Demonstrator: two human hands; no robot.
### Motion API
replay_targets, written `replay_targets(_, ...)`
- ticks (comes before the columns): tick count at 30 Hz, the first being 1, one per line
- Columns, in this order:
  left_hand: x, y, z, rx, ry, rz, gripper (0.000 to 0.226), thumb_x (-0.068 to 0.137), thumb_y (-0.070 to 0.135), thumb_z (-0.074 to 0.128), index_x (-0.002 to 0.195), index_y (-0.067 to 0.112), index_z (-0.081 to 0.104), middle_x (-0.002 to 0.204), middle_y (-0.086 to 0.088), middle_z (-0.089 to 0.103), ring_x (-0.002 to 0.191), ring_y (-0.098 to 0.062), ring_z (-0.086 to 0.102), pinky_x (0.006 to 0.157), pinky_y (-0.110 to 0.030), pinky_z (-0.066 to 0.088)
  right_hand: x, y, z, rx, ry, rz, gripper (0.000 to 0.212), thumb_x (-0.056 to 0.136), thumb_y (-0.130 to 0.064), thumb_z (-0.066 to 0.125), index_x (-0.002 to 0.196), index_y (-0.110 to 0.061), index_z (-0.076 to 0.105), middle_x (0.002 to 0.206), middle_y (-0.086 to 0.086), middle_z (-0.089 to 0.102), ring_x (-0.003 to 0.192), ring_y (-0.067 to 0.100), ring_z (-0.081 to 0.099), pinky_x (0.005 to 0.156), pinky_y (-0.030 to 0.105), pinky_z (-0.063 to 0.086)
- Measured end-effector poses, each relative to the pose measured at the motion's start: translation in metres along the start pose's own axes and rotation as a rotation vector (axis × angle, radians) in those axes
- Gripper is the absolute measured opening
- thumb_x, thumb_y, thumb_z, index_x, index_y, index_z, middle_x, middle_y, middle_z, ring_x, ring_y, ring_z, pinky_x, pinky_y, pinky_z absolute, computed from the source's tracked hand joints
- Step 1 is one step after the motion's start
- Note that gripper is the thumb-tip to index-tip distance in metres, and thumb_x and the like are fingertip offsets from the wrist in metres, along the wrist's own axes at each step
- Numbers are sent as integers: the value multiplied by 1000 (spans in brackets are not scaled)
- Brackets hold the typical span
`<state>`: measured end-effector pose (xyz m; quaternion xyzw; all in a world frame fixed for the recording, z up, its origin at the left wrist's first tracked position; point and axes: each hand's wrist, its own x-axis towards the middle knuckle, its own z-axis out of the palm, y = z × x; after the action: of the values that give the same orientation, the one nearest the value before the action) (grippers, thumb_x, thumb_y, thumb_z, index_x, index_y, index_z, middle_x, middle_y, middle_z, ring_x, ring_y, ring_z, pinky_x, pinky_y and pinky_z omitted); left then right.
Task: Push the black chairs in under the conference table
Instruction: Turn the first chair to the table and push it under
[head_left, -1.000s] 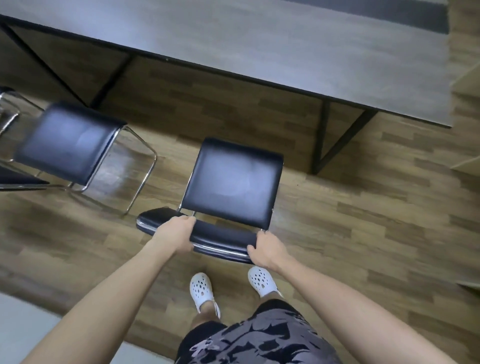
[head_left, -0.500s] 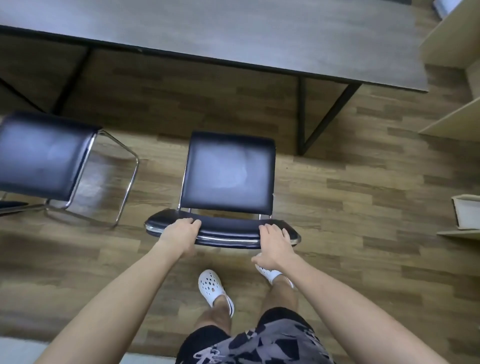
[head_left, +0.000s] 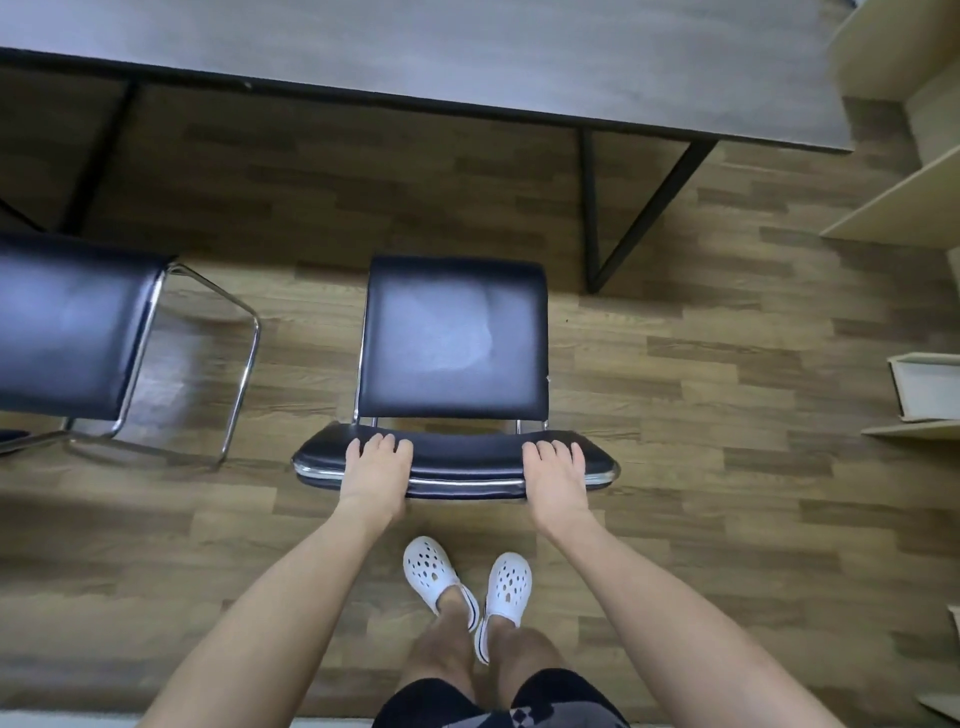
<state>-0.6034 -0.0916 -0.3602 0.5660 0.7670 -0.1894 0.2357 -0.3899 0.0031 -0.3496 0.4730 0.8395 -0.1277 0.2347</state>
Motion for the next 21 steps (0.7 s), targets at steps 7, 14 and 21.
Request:
replay_targets(7, 0, 7, 3, -74, 56, -70, 54, 75, 30, 72, 121, 21, 45, 129, 4, 53, 129, -23, 41, 112, -45, 22, 4, 4, 4, -13, 14, -29, 57, 66, 4, 67, 117, -16, 51, 113, 2, 59, 113, 28, 50, 104, 50, 28)
replay_targets(14, -1, 4, 2, -49, 63, -38, 52, 78, 25, 65, 125, 22, 43, 132, 7, 50, 126, -21, 42, 105, -40, 25, 5, 4, 7, 6, 42, -15, 53, 58, 6, 69, 105, -14, 54, 107, 4, 61, 108, 29, 55, 102, 45, 32)
replay_targets(21, 2, -1, -3, -50, 69, -31, 52, 78, 24, 65, 125, 21, 44, 132, 3, 52, 124, -24, 43, 105, -40, 27, 8, -3, -8, 9, 8, -15, 55, 67, 4, 64, 115, -17, 47, 118, 2, 56, 118, 26, 47, 108, 43, 23)
